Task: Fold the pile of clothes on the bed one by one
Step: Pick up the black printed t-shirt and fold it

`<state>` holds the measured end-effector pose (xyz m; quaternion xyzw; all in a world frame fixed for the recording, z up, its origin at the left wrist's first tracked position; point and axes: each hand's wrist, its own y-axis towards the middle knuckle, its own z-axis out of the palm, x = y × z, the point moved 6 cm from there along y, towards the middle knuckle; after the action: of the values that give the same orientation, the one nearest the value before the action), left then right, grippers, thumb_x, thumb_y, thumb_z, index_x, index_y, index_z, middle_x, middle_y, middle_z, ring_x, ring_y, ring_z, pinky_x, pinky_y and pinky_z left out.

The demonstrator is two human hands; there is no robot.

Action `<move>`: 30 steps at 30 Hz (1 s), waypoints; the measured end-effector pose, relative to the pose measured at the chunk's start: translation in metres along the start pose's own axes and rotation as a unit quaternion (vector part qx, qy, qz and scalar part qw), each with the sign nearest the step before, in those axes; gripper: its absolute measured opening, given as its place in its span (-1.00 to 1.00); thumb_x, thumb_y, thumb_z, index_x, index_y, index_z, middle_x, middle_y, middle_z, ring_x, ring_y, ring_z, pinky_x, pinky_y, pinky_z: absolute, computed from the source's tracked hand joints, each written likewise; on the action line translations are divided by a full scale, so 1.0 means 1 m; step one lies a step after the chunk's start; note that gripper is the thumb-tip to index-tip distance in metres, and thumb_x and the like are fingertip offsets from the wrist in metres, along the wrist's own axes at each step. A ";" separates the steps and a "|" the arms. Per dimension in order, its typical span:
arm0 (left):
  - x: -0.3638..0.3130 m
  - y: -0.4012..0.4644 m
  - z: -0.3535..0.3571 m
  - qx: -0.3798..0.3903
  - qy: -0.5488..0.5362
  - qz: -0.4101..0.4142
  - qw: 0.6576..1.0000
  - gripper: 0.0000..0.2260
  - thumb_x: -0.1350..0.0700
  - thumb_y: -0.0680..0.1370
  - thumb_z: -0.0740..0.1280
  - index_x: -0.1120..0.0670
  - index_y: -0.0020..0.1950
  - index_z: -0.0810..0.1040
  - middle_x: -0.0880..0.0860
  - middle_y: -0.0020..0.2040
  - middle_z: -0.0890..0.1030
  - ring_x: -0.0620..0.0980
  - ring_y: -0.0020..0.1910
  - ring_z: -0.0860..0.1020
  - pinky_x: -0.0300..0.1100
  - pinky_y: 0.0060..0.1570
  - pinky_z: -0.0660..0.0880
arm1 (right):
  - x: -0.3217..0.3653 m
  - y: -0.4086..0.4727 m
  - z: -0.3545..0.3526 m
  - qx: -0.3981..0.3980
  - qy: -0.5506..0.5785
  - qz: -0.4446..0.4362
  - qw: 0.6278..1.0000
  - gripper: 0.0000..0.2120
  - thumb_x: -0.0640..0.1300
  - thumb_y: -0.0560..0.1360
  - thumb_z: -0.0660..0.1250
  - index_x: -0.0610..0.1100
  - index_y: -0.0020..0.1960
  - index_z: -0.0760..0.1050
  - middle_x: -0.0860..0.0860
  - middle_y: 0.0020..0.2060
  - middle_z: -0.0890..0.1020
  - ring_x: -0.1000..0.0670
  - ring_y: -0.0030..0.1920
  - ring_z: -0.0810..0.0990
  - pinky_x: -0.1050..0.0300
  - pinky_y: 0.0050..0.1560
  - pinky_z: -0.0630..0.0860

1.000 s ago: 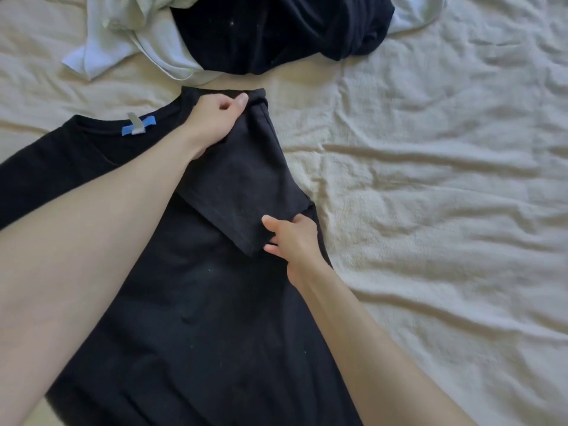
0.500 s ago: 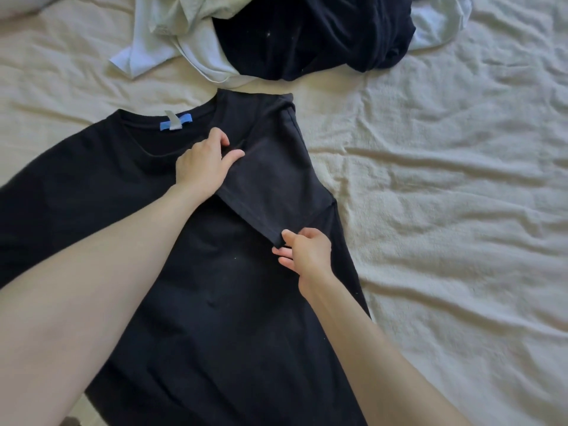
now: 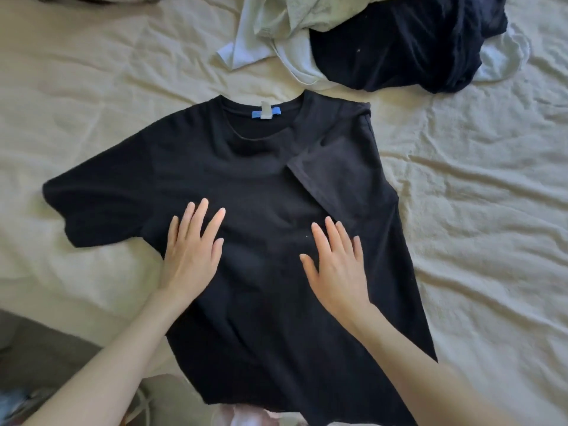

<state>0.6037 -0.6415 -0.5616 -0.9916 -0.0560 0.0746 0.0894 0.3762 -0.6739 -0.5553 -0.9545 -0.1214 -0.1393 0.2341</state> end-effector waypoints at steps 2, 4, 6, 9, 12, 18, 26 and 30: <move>0.038 -0.016 -0.005 0.005 -0.002 -0.031 0.999 -0.52 0.22 0.52 0.35 0.17 0.43 0.37 0.26 0.45 0.29 0.30 0.43 0.24 0.29 0.33 0.21 | 0.035 0.007 0.008 0.004 -0.033 -0.060 0.998 -0.45 0.07 0.59 0.17 -0.10 0.51 0.17 -0.12 0.50 0.18 -0.13 0.52 0.09 -0.20 0.46 -0.01; 0.080 -0.026 -0.010 0.009 -0.004 -0.066 0.998 -0.53 0.19 0.56 0.29 0.14 0.46 0.31 0.23 0.49 0.22 0.26 0.48 0.15 0.26 0.38 0.12 | 0.073 0.019 0.017 -0.002 -0.051 -0.106 0.993 -0.45 0.07 0.58 0.21 -0.11 0.49 0.22 -0.14 0.49 0.23 -0.16 0.50 0.15 -0.25 0.44 0.04; 0.122 -0.032 -0.014 0.013 -0.018 -0.107 0.994 -0.54 0.15 0.60 0.21 0.11 0.50 0.24 0.21 0.52 0.13 0.22 0.51 0.05 0.22 0.42 0.05 | 0.111 0.032 0.029 0.002 -0.070 -0.141 0.988 -0.45 0.09 0.59 0.16 -0.09 0.51 0.18 -0.13 0.50 0.20 -0.15 0.51 0.12 -0.26 0.44 0.02; 0.177 -0.034 -0.021 0.001 -0.087 -0.184 0.979 -0.52 0.11 0.62 0.17 0.11 0.53 0.14 0.21 0.54 0.03 0.20 0.52 0.00 0.15 0.44 0.07 | 0.167 0.049 0.053 0.019 -0.092 -0.184 0.978 -0.44 0.15 0.61 0.03 -0.03 0.54 0.05 -0.10 0.53 0.07 -0.12 0.53 -0.02 -0.27 0.45 -0.09; 0.214 -0.033 -0.023 -0.023 -0.173 -0.242 0.954 -0.46 0.11 0.61 0.20 0.15 0.53 0.08 0.23 0.51 0.06 0.17 0.49 0.05 0.08 0.44 0.12 | 0.212 0.058 0.078 0.038 -0.104 -0.217 0.970 -0.44 0.16 0.61 0.00 0.00 0.55 0.00 -0.08 0.55 0.00 -0.12 0.54 -0.08 -0.28 0.45 -0.15; 0.263 -0.010 -0.022 -0.096 -0.408 -0.384 0.823 -0.33 -0.01 0.56 0.30 0.17 0.53 0.04 0.12 0.47 0.26 0.02 0.42 0.27 -0.14 0.38 0.24 | 0.230 0.061 0.124 0.099 -0.159 -0.210 0.960 -0.39 0.17 0.61 0.00 0.02 0.55 -0.16 -0.04 0.55 -0.16 -0.10 0.53 -0.19 -0.29 0.44 -0.20; 0.283 0.035 -0.017 -0.094 -0.604 -0.453 0.649 -0.90 0.19 0.54 0.35 0.10 -0.17 0.53 -0.01 -0.20 0.60 -0.16 -0.35 0.60 -0.32 -0.42 0.48 | 0.226 0.069 0.128 0.140 -0.166 -0.200 0.955 -0.38 0.21 0.60 -0.04 0.04 0.55 -0.19 0.00 0.54 -0.21 -0.08 0.53 -0.25 -0.26 0.45 -0.23; 0.285 0.041 -0.016 -0.042 -0.540 -0.489 0.684 -0.71 0.09 0.48 0.41 0.15 0.16 0.55 0.09 0.15 0.58 0.04 0.05 0.60 -0.07 0.05 0.57 | 0.225 0.068 0.123 0.160 -0.142 -0.203 0.956 -0.41 0.19 0.61 -0.05 0.05 0.55 -0.16 0.02 0.54 -0.21 -0.06 0.53 -0.25 -0.22 0.45 -0.24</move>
<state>0.8906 -0.6492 -0.5933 -0.6142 -0.5743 0.5405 0.0261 0.6321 -0.6363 -0.6153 -0.8698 -0.3654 -0.0258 0.3306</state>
